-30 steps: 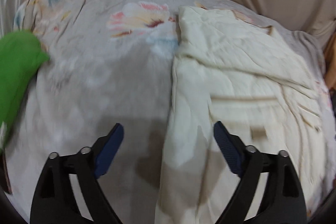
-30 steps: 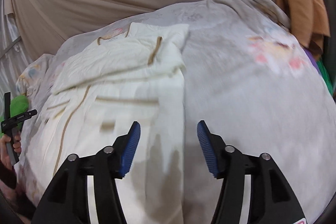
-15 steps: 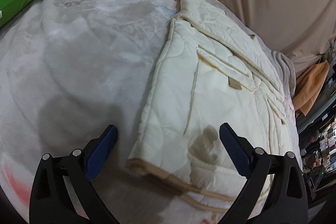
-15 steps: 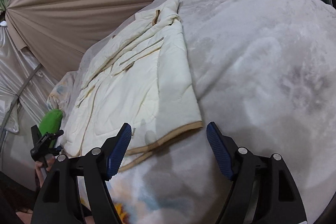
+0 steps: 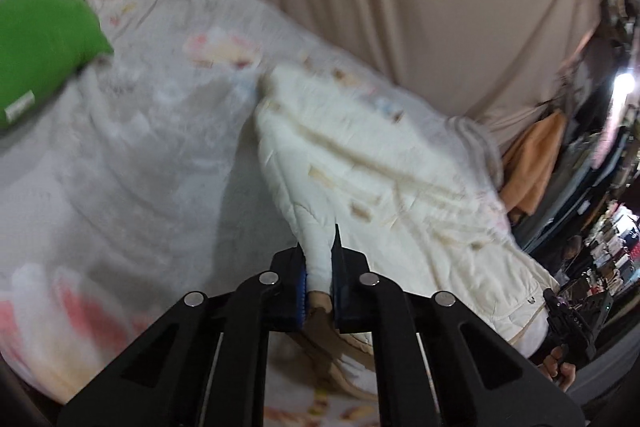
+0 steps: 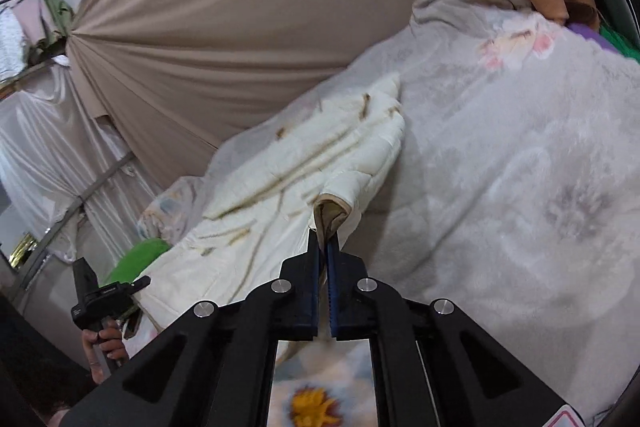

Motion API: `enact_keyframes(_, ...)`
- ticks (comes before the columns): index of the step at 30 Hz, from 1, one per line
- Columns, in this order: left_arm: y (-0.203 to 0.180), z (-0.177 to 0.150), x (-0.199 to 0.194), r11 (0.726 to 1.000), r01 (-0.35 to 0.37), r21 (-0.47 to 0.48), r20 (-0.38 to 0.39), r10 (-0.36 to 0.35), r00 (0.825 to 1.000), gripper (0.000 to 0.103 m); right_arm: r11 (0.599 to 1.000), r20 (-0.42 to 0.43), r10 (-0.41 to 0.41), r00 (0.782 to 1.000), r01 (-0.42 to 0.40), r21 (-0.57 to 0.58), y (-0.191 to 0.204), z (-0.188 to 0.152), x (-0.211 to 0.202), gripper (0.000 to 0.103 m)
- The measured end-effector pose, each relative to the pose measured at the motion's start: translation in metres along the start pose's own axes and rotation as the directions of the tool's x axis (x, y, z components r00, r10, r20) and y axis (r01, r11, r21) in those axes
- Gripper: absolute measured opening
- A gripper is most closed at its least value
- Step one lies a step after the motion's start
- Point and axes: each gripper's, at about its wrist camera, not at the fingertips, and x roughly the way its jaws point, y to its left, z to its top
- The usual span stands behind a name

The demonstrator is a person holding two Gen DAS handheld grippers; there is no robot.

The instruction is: Fold large clothes

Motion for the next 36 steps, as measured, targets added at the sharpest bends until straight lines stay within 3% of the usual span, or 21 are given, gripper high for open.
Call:
enact_keyframes(4,-0.024,0.017,-0.056,0.998,0.046,0.045,0.150,-0.052,0.987,0.008,0.996,0.144,0.062,0.988,-0.051,-0.079,0.033,0.020,-0.044,0.004)
enact_keyframes(7,-0.038,0.048,-0.045,0.996,0.026,0.089,0.185,-0.042,0.982,0.008,0.992,0.206,0.077,0.976,-0.055,-0.111,0.040,0.050,-0.034,0.004)
enact_keyframes(10,-0.046,0.089,0.007,0.993,-0.021,0.112,0.160,0.003,0.987,0.009,0.996,0.181,0.038,0.983,-0.023,-0.085,0.027,0.092,0.026,0.004)
enact_keyframes(13,-0.045,0.128,0.089,0.981,-0.144,0.131,0.102,0.131,0.986,0.009,1.000,0.103,-0.021,0.994,0.022,-0.004,0.000,0.123,0.098,0.004)
enact_keyframes(16,-0.030,0.145,0.173,0.963,-0.245,0.116,0.006,0.246,0.969,0.012,0.993,0.001,-0.103,0.995,0.102,0.050,-0.034,0.144,0.183,0.005)
enact_keyframes(18,-0.012,0.146,0.227,0.949,-0.301,0.090,-0.075,0.307,0.949,0.015,0.985,-0.056,-0.158,0.986,0.161,0.068,-0.051,0.145,0.225,0.007)
enact_keyframes(20,0.008,0.141,0.267,0.946,-0.318,0.068,-0.140,0.325,0.935,0.017,0.975,-0.117,-0.203,0.972,0.212,0.072,-0.067,0.142,0.256,0.013)
enact_keyframes(22,0.021,0.140,0.273,0.958,-0.284,0.027,-0.153,0.285,0.946,0.017,0.965,-0.118,-0.237,0.964,0.248,0.090,-0.079,0.144,0.260,0.015)
enact_keyframes(24,0.027,0.144,0.259,0.974,-0.226,-0.012,-0.149,0.221,0.964,0.021,0.971,-0.071,-0.205,0.976,0.212,0.107,-0.083,0.151,0.244,0.020)
enact_keyframes(25,0.026,0.147,0.245,0.981,-0.194,-0.022,-0.135,0.189,0.973,0.023,0.971,-0.014,-0.215,0.976,0.215,0.107,-0.083,0.155,0.226,0.040)
enact_keyframes(26,0.025,0.151,0.229,0.988,-0.152,-0.036,-0.113,0.147,0.983,0.034,0.969,0.030,-0.229,0.973,0.226,0.099,-0.081,0.158,0.214,0.062)
enact_keyframes(27,0.022,0.155,0.210,0.994,-0.095,-0.047,-0.066,0.092,0.994,0.052,0.970,0.068,-0.238,0.969,0.232,0.077,-0.078,0.160,0.200,0.067)
enact_keyframes(28,0.018,0.159,0.192,0.995,-0.089,-0.043,-0.003,0.089,0.996,0.068,0.971,0.074,-0.237,0.969,0.233,0.058,-0.077,0.161,0.193,0.068)
enact_keyframes(29,0.014,0.162,0.168,0.991,-0.134,-0.024,0.110,0.136,0.985,0.094,0.972,0.065,-0.235,0.970,0.233,0.037,-0.075,0.160,0.187,0.068)
enact_keyframes(31,0.000,0.166,0.148,0.981,-0.189,0.030,0.220,0.178,0.959,0.098,0.973,0.026,-0.230,0.973,0.230,0.017,-0.073,0.156,0.188,0.072)
enact_keyframes(33,-0.005,0.171,0.161,0.981,-0.178,0.082,0.150,0.165,0.975,0.098,0.973,-0.046,-0.229,0.972,0.229,-0.010,-0.072,0.148,0.203,0.075)
enact_keyframes(35,-0.002,0.171,0.194,0.988,-0.128,0.081,0.011,0.128,0.992,0.098,0.965,-0.118,-0.263,0.958,0.260,-0.036,-0.070,0.141,0.222,0.076)
enact_keyframes(36,0.003,0.167,0.218,0.990,-0.118,0.078,-0.081,0.124,0.989,0.098,0.961,-0.157,-0.277,0.948,0.273,-0.046,-0.071,0.137,0.231,0.076)
